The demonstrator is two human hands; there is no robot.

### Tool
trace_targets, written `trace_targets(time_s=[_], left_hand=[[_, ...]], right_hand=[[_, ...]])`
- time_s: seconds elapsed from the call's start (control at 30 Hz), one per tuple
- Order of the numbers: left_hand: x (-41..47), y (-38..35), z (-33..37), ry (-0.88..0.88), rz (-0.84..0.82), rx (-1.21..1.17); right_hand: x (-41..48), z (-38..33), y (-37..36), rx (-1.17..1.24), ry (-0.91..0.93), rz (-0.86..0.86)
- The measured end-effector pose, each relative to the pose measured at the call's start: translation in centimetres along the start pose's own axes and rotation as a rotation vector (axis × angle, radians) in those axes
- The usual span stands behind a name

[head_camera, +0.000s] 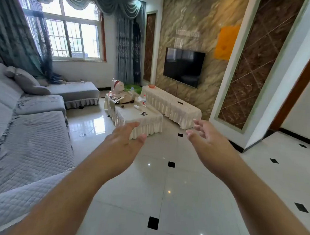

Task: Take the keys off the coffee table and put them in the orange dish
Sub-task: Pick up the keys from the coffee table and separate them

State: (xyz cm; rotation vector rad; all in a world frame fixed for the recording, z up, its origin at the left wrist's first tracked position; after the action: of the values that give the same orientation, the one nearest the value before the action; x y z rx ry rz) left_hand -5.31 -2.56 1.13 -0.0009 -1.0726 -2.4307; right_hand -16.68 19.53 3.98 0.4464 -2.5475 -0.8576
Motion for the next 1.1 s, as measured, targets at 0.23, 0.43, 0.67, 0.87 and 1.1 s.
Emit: trace_targets(time_s=[0.23,0.43,0.67,0.87,1.1], left_hand=[[5.3,0.5,-5.3,0.013,-0.04,0.02],[9.0,-0.4,-9.1,-0.012,-0.083,0.014],[12.4,-3.8,-12.9,0.029,-0.159,-0.002],[16.5,-8.9,-13.6,0.064,-0.214,-0.004],[23.3,-14.9,-12.9,0.138,-0.243,-0.009]], right_hand=[[4.3,0.5,-6.1,0.04,-0.036,0.008],[7.1,1.5,-10.6,0.067,-0.103,0.013],[8.6,5.5,-14.9,0.082,-0.201,-0.035],[12.0,10.3,-16.3,0.127,-0.268,-0.068],[19.8,16.9,-17.4,0.154,-0.271,-0.148]])
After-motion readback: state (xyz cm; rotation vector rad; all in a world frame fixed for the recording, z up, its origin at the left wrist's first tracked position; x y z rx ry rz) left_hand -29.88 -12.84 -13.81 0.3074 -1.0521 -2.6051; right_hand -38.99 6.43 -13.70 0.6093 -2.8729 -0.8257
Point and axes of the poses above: each hand's wrist, its own x-axis towards the middle knuckle, its own y-axis out of the back of the hand, z = x × y, the point moved 6 cm from there along x, towards the middle knuckle, and after that the axes turned 3 degrees about x, right-handed, at the moved point
